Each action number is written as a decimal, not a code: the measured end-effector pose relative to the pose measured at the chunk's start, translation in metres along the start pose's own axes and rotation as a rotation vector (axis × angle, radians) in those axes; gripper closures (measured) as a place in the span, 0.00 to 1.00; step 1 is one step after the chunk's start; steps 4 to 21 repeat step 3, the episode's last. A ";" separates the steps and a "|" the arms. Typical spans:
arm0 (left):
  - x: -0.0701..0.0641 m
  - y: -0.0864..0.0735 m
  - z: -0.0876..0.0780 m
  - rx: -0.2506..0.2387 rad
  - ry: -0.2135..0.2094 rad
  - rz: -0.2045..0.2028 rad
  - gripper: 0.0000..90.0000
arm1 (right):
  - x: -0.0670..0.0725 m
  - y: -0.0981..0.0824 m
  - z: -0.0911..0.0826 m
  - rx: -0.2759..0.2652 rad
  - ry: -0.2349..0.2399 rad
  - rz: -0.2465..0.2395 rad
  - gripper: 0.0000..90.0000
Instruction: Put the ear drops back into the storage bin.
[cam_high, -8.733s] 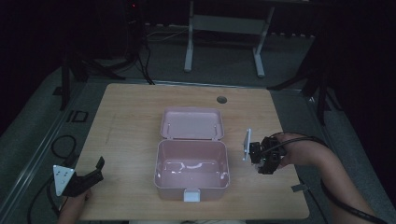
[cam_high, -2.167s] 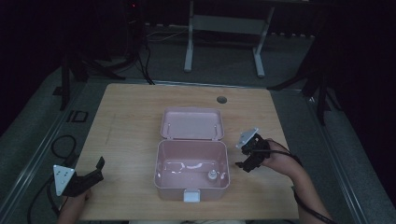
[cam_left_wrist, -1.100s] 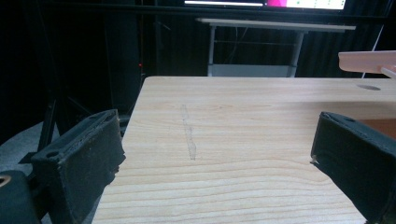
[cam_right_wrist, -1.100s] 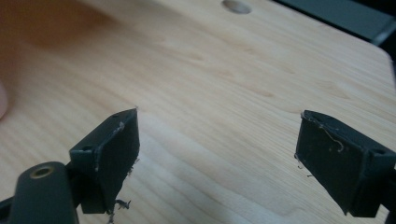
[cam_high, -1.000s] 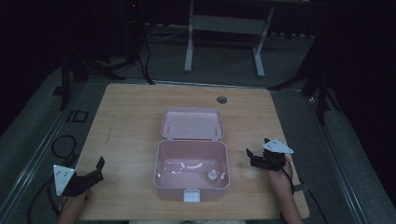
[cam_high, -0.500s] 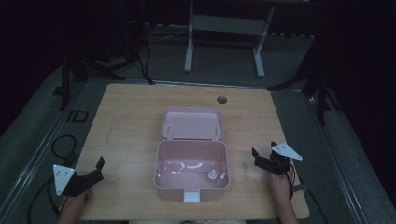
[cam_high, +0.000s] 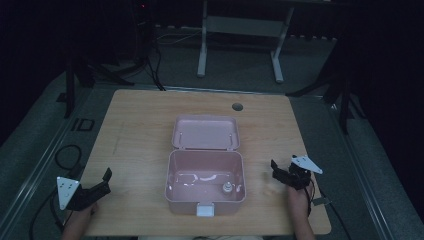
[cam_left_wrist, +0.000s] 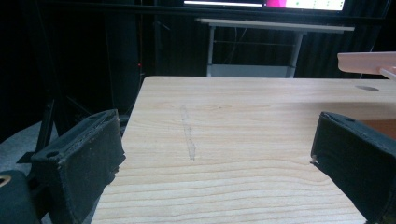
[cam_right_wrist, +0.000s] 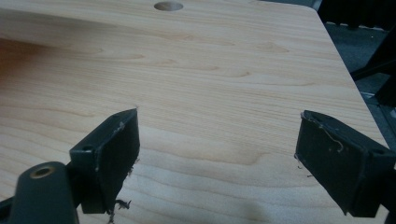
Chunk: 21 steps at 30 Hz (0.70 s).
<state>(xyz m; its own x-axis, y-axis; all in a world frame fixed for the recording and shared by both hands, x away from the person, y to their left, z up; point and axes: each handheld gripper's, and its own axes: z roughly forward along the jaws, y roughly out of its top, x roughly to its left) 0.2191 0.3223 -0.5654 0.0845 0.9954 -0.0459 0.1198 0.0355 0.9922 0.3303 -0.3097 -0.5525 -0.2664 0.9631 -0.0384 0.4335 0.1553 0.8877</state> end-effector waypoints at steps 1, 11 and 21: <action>0.000 0.000 0.000 0.000 0.000 0.000 0.03 | 0.000 0.000 0.000 0.000 0.002 0.000 0.15; 0.000 0.000 0.000 0.000 0.000 0.000 0.03 | -0.002 0.000 0.000 -0.001 -0.005 0.002 0.15; 0.000 0.000 0.000 0.000 0.000 0.000 0.03 | -0.002 0.000 0.000 -0.001 -0.005 0.002 0.15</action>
